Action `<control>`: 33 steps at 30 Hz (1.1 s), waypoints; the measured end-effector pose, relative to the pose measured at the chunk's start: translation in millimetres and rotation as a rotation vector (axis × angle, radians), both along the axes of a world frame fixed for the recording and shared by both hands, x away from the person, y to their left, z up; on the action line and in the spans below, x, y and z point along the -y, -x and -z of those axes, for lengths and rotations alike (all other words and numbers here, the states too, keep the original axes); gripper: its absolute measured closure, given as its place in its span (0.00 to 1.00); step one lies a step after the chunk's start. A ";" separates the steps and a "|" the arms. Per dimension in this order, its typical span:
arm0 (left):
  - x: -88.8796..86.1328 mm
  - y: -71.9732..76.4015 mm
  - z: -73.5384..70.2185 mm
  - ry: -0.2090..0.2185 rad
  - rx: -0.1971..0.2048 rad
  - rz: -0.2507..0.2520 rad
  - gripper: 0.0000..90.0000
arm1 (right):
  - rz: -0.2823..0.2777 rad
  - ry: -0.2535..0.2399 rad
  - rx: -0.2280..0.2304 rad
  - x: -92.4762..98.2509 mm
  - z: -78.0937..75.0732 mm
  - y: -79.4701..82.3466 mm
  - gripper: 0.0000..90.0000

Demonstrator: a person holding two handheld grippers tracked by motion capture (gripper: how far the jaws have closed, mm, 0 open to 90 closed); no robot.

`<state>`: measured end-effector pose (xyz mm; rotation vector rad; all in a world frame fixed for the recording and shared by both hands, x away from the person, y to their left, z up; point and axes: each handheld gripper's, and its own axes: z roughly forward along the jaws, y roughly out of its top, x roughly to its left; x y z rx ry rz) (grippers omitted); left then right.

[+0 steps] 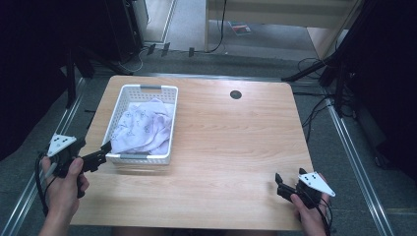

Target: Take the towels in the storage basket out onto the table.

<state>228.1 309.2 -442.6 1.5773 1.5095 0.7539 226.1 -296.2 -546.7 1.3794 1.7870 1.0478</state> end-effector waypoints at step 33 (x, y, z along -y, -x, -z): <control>45.6 -115.3 -1.6 -0.050 -0.279 0.069 0.16 | -0.012 -0.001 0.003 -0.4 0.0 0.4 0.15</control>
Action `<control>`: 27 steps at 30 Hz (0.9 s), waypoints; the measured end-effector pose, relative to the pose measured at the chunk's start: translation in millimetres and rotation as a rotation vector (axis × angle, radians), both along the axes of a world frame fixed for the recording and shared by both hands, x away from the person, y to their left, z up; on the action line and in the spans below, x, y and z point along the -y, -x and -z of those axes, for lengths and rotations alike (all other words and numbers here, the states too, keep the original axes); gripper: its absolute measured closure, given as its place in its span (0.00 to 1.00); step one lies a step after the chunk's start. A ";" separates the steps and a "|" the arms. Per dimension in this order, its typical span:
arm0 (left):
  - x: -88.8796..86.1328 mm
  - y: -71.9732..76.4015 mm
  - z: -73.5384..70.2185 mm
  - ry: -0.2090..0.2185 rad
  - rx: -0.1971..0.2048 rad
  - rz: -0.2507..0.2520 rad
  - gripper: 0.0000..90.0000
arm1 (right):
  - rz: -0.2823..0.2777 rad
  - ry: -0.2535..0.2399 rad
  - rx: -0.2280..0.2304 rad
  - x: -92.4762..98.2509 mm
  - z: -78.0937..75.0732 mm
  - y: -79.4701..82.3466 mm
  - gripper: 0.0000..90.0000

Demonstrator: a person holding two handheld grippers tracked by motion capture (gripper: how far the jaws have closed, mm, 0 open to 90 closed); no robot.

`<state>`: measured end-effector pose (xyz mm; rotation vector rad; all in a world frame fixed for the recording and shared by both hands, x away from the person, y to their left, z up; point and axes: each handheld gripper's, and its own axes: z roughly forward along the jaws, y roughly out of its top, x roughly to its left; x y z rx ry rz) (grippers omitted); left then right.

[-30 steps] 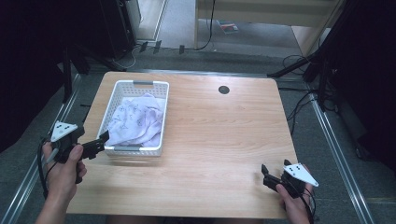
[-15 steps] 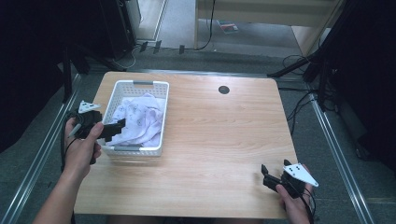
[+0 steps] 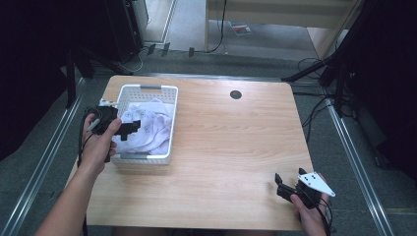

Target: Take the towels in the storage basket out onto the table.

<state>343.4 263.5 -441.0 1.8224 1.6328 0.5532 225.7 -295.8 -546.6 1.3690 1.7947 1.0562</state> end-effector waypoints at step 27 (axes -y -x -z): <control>23.6 -80.2 46.0 0.023 -0.279 -0.042 0.16 | -0.009 -0.004 -0.002 0.3 -0.1 0.0 0.15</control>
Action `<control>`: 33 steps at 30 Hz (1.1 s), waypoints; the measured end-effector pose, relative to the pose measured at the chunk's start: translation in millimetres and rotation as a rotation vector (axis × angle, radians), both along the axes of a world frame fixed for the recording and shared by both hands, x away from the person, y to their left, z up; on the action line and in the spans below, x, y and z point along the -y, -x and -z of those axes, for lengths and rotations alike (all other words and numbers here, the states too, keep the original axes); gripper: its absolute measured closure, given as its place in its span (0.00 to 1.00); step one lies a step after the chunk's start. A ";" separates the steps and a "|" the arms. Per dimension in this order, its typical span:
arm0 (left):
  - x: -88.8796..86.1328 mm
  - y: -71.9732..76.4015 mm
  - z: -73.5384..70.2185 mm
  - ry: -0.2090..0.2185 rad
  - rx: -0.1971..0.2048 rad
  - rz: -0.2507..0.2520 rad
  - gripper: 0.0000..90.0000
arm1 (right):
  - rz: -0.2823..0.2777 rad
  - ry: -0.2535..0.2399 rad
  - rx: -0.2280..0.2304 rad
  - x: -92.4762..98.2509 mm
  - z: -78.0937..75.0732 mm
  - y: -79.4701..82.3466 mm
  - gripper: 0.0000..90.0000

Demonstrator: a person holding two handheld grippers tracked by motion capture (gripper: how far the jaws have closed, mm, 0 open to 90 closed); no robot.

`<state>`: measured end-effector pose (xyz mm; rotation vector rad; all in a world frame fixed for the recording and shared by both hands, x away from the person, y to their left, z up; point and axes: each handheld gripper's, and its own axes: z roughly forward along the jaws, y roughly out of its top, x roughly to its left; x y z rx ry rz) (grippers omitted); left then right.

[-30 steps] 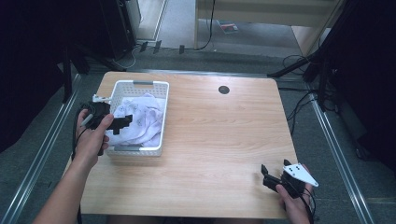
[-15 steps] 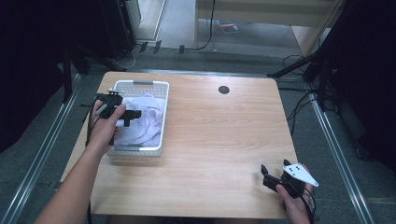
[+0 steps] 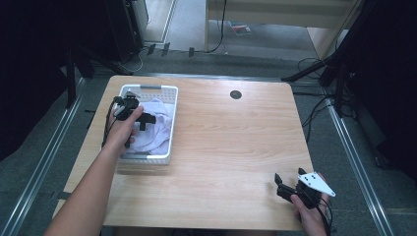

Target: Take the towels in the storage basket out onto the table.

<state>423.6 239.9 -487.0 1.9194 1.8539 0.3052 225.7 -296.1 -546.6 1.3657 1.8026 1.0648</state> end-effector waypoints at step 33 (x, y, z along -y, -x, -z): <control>11.9 1.8 17.6 -0.218 -0.043 0.058 0.40 | -0.005 0.013 0.001 -0.8 0.2 -0.2 0.15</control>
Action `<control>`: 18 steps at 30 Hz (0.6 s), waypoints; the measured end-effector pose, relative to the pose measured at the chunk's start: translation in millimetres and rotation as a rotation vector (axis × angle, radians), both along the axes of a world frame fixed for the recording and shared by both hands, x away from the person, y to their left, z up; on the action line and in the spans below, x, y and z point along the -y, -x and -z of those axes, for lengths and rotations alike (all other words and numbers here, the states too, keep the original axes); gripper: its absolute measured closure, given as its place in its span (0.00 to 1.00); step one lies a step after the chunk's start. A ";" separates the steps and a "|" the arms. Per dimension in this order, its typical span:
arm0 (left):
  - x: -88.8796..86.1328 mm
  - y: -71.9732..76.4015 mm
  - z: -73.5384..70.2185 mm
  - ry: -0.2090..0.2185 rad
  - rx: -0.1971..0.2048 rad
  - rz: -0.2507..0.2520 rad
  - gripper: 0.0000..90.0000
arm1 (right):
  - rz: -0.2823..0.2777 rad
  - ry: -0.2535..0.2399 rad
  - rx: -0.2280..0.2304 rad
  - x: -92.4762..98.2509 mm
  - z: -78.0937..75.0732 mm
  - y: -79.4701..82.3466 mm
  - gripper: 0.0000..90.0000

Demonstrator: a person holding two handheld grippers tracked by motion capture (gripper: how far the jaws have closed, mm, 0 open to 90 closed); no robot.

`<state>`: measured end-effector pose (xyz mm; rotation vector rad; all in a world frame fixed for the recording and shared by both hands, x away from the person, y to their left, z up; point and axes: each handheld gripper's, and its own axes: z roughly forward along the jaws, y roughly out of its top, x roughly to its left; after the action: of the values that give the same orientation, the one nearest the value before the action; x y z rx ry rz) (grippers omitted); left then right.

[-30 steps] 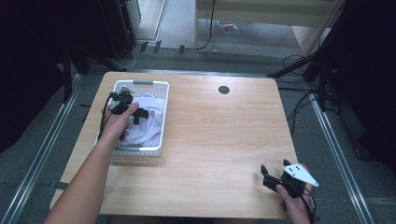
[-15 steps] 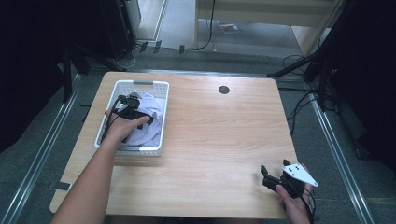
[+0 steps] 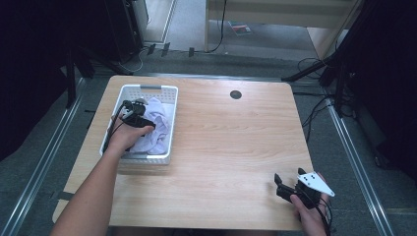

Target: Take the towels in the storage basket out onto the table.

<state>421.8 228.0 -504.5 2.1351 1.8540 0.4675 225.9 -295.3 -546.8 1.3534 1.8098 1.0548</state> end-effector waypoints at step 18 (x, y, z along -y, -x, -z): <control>-18.5 1.8 -12.6 0.114 0.028 -0.036 0.73 | 0.002 -0.010 0.000 0.5 -0.1 0.1 0.15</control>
<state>419.9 246.5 -492.0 2.0141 1.8597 0.3878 225.8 -295.8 -546.7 1.3604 1.8051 1.0639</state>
